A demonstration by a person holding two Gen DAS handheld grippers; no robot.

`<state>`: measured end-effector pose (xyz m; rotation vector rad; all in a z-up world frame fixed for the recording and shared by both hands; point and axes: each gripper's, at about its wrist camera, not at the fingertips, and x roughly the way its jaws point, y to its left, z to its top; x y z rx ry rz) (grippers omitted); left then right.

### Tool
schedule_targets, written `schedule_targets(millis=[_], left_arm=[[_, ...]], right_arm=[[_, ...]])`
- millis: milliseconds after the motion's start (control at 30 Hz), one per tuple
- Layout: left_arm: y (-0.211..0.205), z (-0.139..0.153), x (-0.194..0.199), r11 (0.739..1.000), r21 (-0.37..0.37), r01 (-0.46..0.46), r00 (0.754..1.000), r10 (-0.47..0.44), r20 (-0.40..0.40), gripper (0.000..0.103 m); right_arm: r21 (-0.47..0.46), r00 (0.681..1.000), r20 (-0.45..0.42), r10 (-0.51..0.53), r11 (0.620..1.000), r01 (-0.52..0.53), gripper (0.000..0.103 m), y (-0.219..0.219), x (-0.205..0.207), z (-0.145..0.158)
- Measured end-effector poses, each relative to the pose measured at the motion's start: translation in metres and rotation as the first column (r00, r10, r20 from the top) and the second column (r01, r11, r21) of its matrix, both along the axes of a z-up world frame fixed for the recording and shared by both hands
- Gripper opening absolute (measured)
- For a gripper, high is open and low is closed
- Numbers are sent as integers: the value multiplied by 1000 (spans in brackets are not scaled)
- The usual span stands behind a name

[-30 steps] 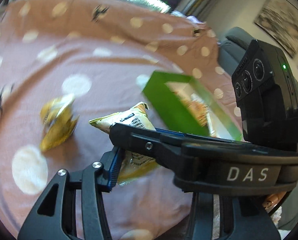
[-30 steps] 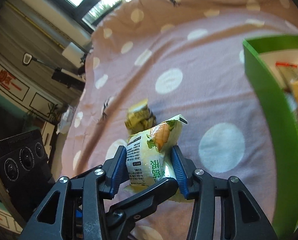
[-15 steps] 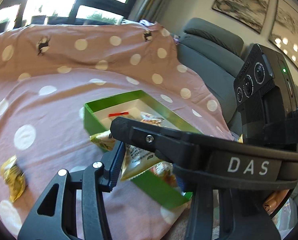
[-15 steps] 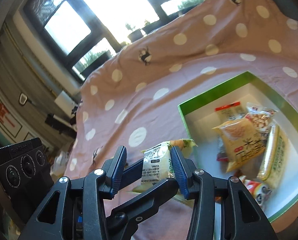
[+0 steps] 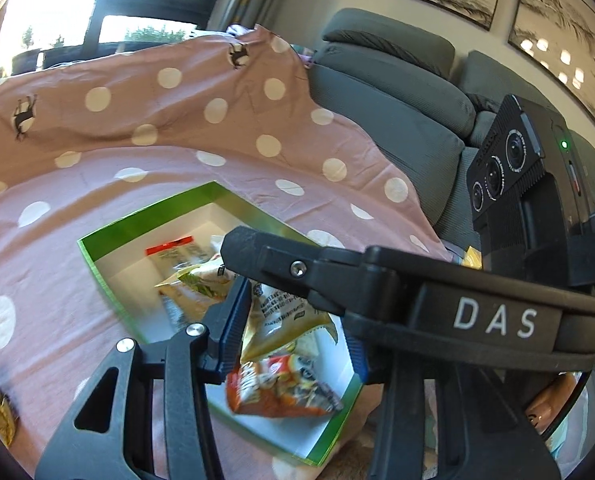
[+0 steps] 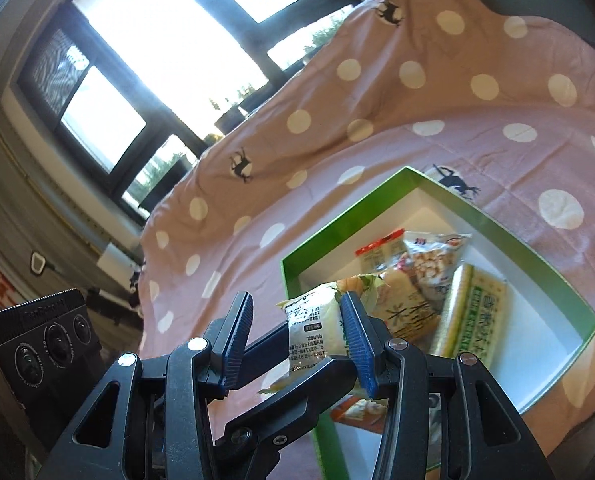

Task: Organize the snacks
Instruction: 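Carry the white-and-green packet into the box and open the right gripper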

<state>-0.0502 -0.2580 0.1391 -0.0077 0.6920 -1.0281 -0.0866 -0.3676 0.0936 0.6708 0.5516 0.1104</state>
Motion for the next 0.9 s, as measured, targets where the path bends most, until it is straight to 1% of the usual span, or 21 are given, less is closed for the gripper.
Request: schedule_targets(millis=[100,200,367,633,800,900], left_arm=[[-11,-3,1,1000,4,21,1000,-21,-3,43],[-22,-9,5,999,4,47,998,-46,-33,43],[-32,-20,11,998,12,59,995,-57,-79,43],[-38,-35,16,998,39,56,987,-49,-150,43],[-37,-39,17,998,45,47,985,-39,-166,43],[-38,-43,19,997,71,33,983,-19,-183,43]], right_arm=[[30,1000,1,-23,999,23,49,-14,-2,-4],[45,998,-15,-54,997,55,49,-25,-3,-10],[64,995,-58,-82,994,86,49,-38,-1,-20],[91,988,-126,-86,991,97,49,-48,7,-37],[105,985,-154,-81,990,98,49,-51,10,-45],[137,980,-184,-72,986,98,49,-53,14,-50]])
